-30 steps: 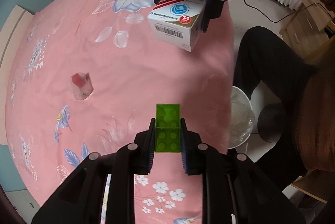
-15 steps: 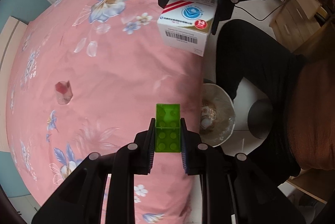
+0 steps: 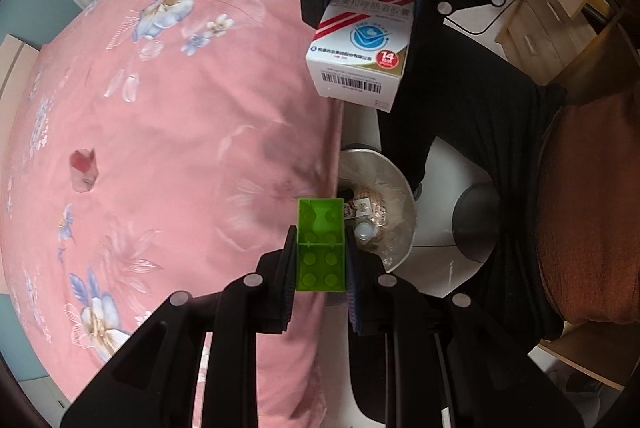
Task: Collect trash
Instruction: 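Carry the medicine box and green block with both tools to the trash bin, then open both tools over the bin, dropping medicine box and green block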
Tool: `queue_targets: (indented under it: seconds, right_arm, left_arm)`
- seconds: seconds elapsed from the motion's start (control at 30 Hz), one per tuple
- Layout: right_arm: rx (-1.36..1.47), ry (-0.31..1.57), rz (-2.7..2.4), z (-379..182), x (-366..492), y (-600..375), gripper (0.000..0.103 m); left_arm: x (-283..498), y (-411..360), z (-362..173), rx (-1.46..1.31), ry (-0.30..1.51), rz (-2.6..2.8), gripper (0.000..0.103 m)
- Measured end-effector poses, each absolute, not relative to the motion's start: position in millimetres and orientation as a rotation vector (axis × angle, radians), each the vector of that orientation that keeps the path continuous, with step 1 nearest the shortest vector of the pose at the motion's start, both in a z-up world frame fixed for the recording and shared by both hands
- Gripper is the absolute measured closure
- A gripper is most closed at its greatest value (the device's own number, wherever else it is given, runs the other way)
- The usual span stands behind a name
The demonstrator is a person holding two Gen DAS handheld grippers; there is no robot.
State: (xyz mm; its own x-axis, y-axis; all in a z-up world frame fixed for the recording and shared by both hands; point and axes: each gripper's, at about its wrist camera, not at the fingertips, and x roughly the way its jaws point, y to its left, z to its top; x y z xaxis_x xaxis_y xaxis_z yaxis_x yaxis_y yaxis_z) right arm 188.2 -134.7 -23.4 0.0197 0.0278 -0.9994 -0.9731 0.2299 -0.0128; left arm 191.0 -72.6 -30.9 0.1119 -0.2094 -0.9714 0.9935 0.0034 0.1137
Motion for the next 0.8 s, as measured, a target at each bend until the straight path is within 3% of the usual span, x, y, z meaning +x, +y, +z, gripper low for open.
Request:
queue_targets:
  seconds: [0.8]
  right_arm:
    - [-0.993,1.401,1.129,-119,185,-109,0.059]
  left_arm:
    - [168,-61,-128,1.0,1.1,-1.326,0.079]
